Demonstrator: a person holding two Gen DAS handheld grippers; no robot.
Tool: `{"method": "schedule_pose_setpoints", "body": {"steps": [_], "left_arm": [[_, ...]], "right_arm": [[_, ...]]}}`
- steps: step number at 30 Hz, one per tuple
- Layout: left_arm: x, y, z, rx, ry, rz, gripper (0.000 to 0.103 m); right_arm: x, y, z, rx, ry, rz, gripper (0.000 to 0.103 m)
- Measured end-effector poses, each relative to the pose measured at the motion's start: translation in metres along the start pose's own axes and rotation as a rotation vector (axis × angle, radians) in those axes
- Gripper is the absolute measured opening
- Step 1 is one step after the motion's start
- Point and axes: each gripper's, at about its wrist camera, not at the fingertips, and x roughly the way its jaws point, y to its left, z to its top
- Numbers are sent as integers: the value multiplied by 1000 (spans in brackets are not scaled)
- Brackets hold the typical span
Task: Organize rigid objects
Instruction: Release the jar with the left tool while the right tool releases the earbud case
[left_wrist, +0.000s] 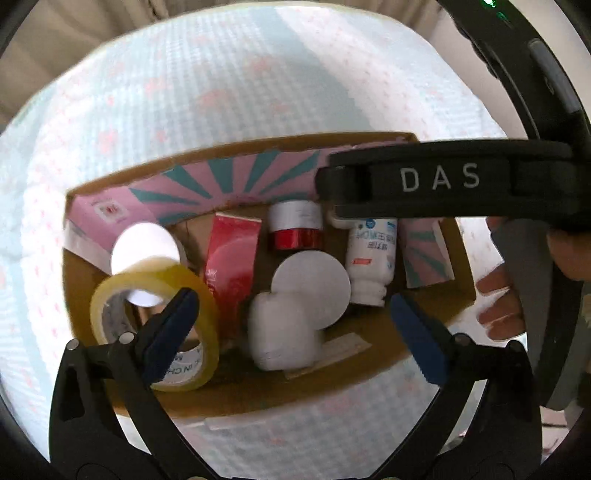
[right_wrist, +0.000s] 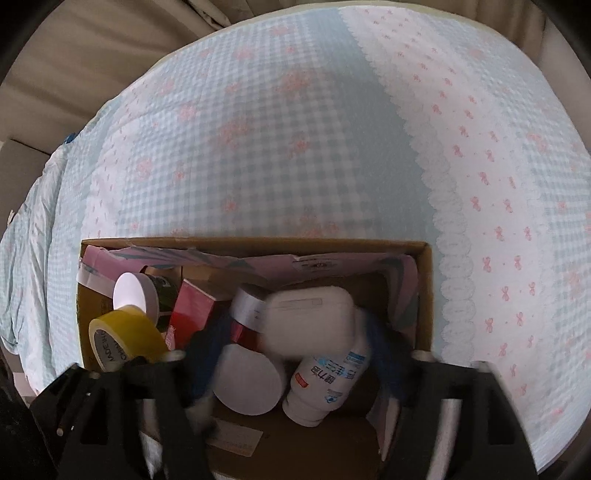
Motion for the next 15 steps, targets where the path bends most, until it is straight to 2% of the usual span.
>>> {"method": "schedule_pose_setpoints", "body": {"steps": [1, 7, 15], "left_arm": [[-1, -2, 0, 2, -2, -2, 103], [-12, -7, -3, 15, -30, -3, 103], [-27, -8, -9, 27, -46, 8, 103]], "right_arm": [[-3, 0, 0, -1, -8, 6, 102], [-24, 2, -7, -1, -50, -49, 102], [-44, 3, -22, 10, -62, -61, 102]]}}
